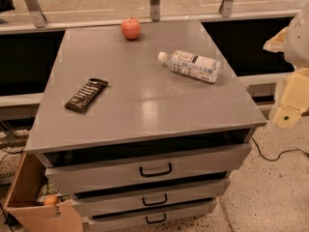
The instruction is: Pick apple
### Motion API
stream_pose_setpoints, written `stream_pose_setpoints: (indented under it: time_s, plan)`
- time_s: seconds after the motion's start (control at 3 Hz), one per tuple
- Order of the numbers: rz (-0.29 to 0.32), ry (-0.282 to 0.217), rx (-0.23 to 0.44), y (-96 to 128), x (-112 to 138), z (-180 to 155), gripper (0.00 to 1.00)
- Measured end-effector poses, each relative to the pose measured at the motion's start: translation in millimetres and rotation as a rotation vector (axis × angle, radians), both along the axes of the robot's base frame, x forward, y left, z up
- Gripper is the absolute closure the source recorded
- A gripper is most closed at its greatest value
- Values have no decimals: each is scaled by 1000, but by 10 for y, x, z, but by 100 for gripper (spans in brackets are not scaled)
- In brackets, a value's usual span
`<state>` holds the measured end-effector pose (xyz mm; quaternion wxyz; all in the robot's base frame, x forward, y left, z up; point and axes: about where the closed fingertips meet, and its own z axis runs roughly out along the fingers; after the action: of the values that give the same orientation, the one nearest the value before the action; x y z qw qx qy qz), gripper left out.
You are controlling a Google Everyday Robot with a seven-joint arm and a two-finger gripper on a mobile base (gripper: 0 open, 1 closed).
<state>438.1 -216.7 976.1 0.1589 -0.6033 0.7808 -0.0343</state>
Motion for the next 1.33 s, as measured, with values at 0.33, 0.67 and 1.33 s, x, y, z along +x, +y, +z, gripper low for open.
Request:
stream_pose_setpoints:
  time_s: [0.33, 0.67, 1.33]
  plan:
    - [0, 0, 0, 0, 0, 0, 0]
    - [4, -29, 64, 94, 352, 45, 0]
    - [19, -152, 356, 796, 1827, 264, 0]
